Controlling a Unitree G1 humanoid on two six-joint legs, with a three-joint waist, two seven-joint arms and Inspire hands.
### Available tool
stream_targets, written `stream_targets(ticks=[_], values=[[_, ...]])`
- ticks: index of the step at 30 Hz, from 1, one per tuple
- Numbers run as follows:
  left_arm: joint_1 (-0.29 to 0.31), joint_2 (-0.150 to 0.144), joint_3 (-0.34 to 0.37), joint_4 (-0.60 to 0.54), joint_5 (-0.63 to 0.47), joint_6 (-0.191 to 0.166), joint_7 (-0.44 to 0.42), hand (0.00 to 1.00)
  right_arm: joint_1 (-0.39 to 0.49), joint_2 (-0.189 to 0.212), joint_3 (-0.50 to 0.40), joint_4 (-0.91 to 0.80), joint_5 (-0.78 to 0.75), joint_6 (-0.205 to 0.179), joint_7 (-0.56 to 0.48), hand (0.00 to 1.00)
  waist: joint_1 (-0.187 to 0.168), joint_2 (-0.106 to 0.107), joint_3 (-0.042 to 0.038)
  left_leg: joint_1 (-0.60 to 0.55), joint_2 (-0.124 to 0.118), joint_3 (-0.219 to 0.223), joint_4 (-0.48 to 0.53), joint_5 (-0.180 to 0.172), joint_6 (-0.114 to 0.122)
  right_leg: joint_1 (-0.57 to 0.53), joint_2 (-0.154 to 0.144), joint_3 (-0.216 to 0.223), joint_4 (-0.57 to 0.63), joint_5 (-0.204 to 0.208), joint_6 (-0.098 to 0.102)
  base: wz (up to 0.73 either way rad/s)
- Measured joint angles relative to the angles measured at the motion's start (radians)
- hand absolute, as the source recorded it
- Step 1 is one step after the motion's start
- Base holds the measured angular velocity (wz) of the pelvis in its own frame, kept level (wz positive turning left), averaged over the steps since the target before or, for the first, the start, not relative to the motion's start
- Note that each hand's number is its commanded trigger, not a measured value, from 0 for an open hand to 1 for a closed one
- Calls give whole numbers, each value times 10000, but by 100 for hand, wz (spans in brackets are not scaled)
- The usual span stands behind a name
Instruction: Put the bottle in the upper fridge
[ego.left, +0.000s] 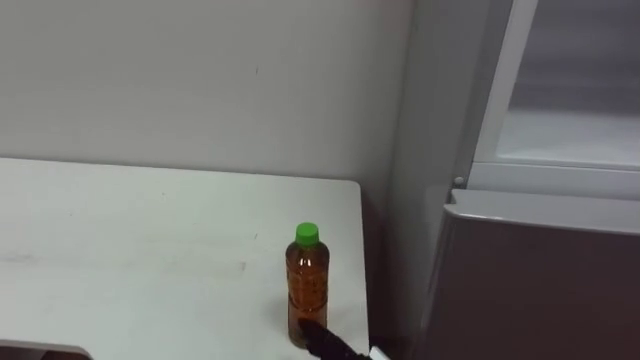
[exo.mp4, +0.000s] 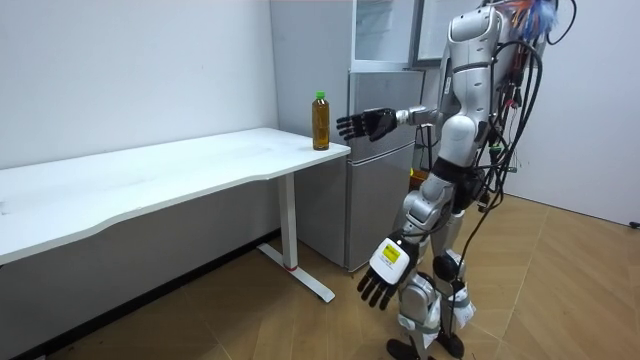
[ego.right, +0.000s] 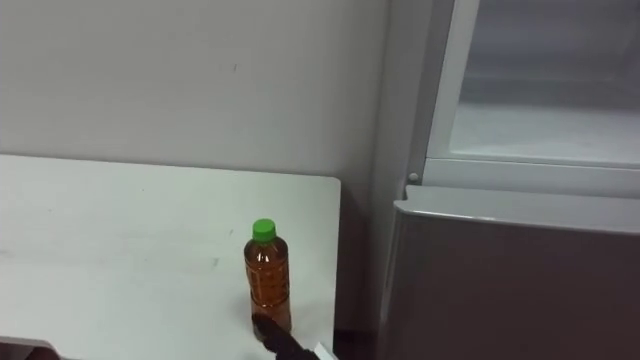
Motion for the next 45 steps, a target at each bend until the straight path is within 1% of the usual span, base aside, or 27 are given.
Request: stream_targets(ticks=[4, 12, 15, 20, 24, 27, 32, 36, 39, 41, 43, 45], values=[[48, -1, 19, 25, 11, 50, -9, 0, -1, -1, -6, -494, 20, -14, -327, 0, 26, 17, -10, 0, 4, 1, 0, 1, -2, 48, -4, 0, 5, 3, -5, 0], [40, -1, 87, 239, 8, 73, -20, 0, -8, -2, -77, -506, 16, -22, -809, 0, -7, 19, -19, -8, -1, 1, 1, 2, -1, 51, 7, -3, 25, 4, -4, 0], [-17, -4, 86, 357, 19, 177, -85, 0, -263, -6, -83, -556, 17, -22, -1013, 0, 11, 8, -27, -20, 3, 0, -17, 7, -6, -27, 11, 26, 131, 2, -5, -1], [-28, -2, 95, 362, 410, 238, -80, 0, -713, -13, -132, -958, 105, -61, -1489, 0, 40, -104, -100, 4, -9, 4, -89, 77, 6, -36, 25, 18, 148, 4, -4, 1], [-18, -2, 95, 366, 409, 238, -78, 0, -821, -23, -142, -1021, 437, -90, -1712, 0, 57, -220, -86, 66, -8, -5, -86, 77, 6, 50, 26, 0, 129, 3, -4, 0], [-7, -2, 94, 366, 405, 238, -78, 0, -821, -49, -142, -1024, 438, -90, -1745, 0, 78, -287, -49, 61, -10, -6, -81, 76, 6, 48, 24, 14, 133, 4, -4, 0], [-19, 15, 93, 347, 406, 236, -80, 0, -821, -125, -140, -1018, 451, -100, -2125, 0, 243, -337, -33, 62, -9, -10, -79, 77, 4, 47, 20, -8, 135, 6, -8, 0], [-17, 191, 189, 342, 412, 208, -153, 0, -826, -132, -140, -1012, 450, -225, -2654, 0, 275, -492, -9, 40, -5, -64, -75, 90, -14, 49, 27, -30, 130, 6, -8, 3], [41, 211, 199, 343, 411, 208, -186, 0, -826, -141, -139, -1008, 455, -292, -2933, 0, 319, -549, -8, 38, -12, -66, -74, 92, -9, 49, 25, -33, 130, 7, -7, 0], [45, 229, 202, 343, 406, 203, -188, 0, -832, -142, -138, -982, 467, -300, -3070, 0, 350, -618, -5, 41, -12, -67, -74, 94, -8, 49, 26, -28, 129, 7, -8, 0], [37, 265, 201, 347, 404, 188, -188, 0, -853, -164, -138, -925, 654, -305, -3285, 0, 466, -743, 13, 44, -7, -87, -68, 97, -14, 61, 33, -33, 128, 7, -7, 0], [33, 265, 199, 347, 404, 181, -194, 0, -882, -192, -137, -880, 758, -333, -3453, 0, 528, -796, 10, -12, -17, -167, -17, 94, -10, 59, 26, -103, 129, 8, -6, 14]])
